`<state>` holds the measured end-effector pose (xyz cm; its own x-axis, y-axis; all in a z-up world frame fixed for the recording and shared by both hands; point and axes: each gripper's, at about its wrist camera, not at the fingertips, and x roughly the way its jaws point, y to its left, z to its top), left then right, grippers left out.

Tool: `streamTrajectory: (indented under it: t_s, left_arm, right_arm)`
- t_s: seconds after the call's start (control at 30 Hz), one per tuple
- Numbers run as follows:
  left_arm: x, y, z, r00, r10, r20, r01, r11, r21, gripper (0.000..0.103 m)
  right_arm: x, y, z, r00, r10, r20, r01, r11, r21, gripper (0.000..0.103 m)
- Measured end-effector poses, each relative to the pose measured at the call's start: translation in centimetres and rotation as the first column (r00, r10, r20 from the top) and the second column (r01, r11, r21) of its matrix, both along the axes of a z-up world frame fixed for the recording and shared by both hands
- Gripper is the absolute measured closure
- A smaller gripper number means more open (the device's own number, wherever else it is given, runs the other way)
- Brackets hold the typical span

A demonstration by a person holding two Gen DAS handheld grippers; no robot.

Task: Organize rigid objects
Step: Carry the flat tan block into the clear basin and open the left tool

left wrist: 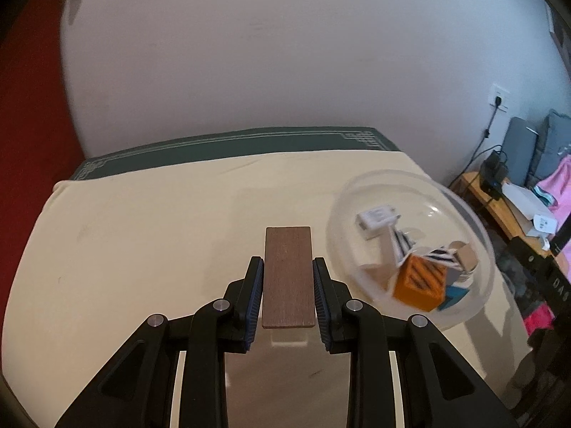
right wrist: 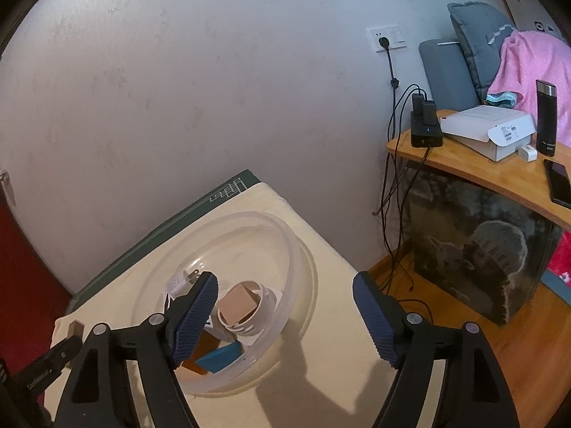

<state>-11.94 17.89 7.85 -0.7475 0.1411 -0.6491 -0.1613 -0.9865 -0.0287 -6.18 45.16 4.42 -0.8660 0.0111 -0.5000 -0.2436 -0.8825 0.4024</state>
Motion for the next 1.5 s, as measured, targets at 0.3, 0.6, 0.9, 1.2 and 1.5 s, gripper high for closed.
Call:
streamTrajectory:
  t_s: [0.3, 0.6, 0.9, 1.2, 1.5]
  left_arm:
    - [-1.6, 3.2, 0.1, 0.998, -0.059, 0.01, 0.059, 0.998, -0.002, 0.075]
    - [-3.1, 4.9, -0.7, 0.996, -0.084, 0.018, 0.084, 0.996, 0.002, 0.075]
    - [-4.9, 6.4, -1.4, 0.995, -0.1, 0.016, 0.1, 0.995, 0.001, 0.075]
    - [-5.8, 7.3, -2.1, 0.992, -0.124, 0.032, 0.124, 0.992, 0.005, 0.075]
    - [-6.0, 7.5, -2.6, 0.99, -0.132, 0.039, 0.131, 0.991, 0.017, 0.074]
  right_arm:
    - [0.2, -0.3, 0.1, 1.0, 0.007, -0.003, -0.007, 1.0, -0.002, 0.022]
    - [0.4, -0.3, 0.2, 1.0, 0.002, -0.009, -0.002, 1.0, -0.008, 0.022]
    - [0.3, -0.4, 0.2, 1.0, 0.009, -0.008, -0.009, 1.0, -0.008, 0.022]
    - [0.4, -0.4, 0.0, 1.0, 0.01, -0.004, -0.01, 1.0, -0.01, 0.022]
    - [0.3, -0.3, 0.0, 1.0, 0.01, -0.004, -0.01, 1.0, -0.01, 0.022]
